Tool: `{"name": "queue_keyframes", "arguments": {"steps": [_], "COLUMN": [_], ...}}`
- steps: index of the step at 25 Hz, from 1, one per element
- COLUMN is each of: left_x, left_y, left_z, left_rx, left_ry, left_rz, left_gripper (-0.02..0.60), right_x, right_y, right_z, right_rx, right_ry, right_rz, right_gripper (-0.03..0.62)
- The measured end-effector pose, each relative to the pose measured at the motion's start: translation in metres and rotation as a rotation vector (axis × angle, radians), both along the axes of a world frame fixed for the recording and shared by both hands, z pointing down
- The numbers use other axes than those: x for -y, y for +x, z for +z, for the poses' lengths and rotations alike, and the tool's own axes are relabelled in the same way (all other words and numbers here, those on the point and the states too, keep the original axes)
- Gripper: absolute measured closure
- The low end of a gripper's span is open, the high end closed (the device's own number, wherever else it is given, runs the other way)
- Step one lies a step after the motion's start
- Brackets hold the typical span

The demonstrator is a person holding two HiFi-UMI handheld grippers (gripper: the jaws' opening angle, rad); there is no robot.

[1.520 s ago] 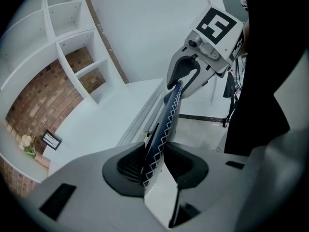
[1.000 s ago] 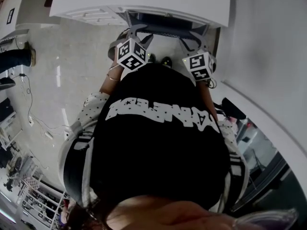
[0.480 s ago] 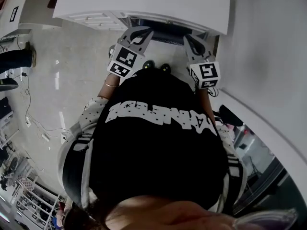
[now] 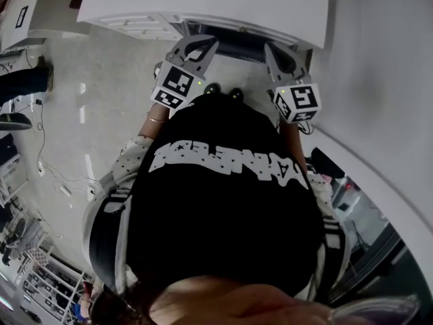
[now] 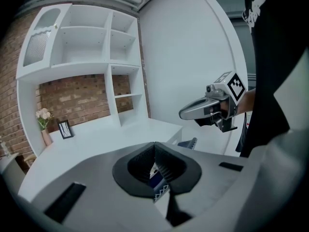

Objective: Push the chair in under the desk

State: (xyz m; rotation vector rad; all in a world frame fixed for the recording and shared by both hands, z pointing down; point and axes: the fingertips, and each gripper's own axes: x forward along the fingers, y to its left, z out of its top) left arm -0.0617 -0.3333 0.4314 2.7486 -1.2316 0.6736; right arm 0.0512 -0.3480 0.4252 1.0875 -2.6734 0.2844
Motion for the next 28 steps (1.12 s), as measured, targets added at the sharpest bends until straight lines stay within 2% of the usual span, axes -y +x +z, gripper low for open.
{"name": "queue_keyframes", "arguments": {"steps": [15,28], "left_x": [0.0,0.0], "left_y": [-0.004,0.006], "left_z": [-0.012,-0.018], "left_rx": [-0.02,-0.046], "left_ry": [0.015,0.036], "left_rz": [-0.009,-0.023], "left_gripper": [0.546,0.546], "right_x": [-0.005,-0.012], "right_y": [-0.005,0.009], "right_z": [-0.004,-0.007], "right_rx": [-0.001,-0.005], "right_ry": [-0.002,0.003], "right_rz": [0.005,0.024], "right_gripper": [0.565,0.565]}}
